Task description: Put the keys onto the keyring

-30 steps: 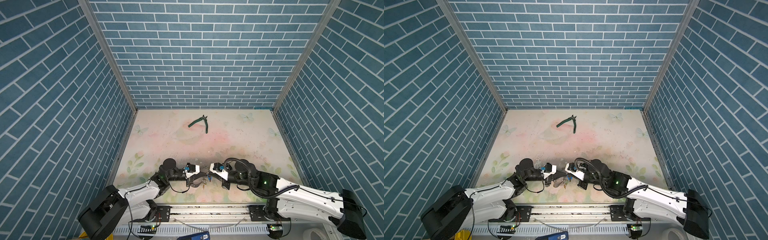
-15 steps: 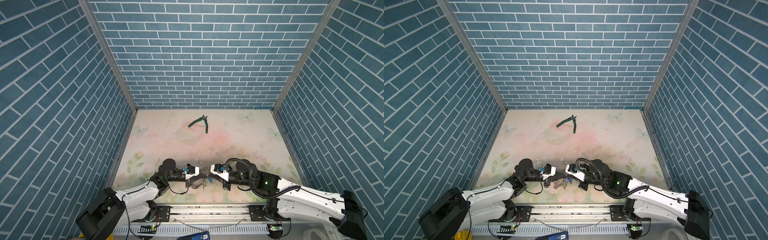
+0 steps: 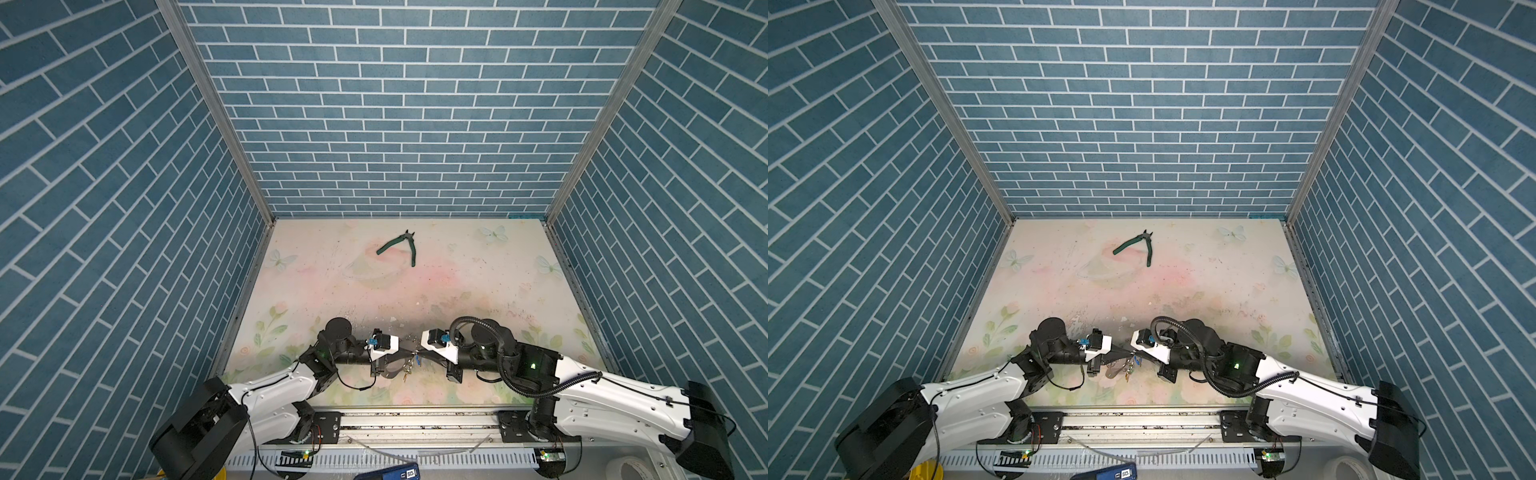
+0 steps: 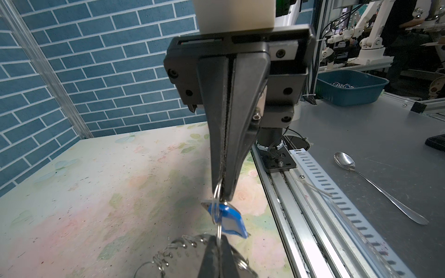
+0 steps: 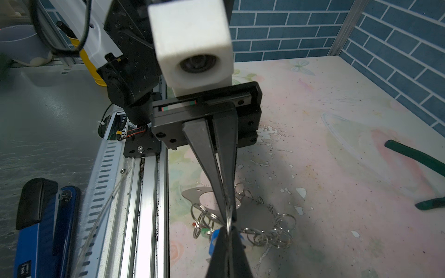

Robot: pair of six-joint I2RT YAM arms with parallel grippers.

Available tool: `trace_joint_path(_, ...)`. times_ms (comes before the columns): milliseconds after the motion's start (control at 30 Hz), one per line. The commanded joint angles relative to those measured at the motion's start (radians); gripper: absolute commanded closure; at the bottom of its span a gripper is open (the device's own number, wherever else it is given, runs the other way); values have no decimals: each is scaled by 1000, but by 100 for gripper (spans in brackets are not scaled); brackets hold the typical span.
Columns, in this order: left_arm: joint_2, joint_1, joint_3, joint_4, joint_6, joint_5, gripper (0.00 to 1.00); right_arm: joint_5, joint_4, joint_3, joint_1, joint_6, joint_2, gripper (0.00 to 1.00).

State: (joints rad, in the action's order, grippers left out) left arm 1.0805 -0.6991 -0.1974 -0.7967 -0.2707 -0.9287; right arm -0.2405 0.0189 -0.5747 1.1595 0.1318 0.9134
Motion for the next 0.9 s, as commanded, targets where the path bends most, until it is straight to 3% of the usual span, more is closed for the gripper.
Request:
trace_joint_path(0,-27,1,-30,-88,-7,1,100,-29,108,30,5,35,13,100)
trace_joint_path(867,-20,16,-20,-162,20,16,100,-43,100,32,13,6,59,100)
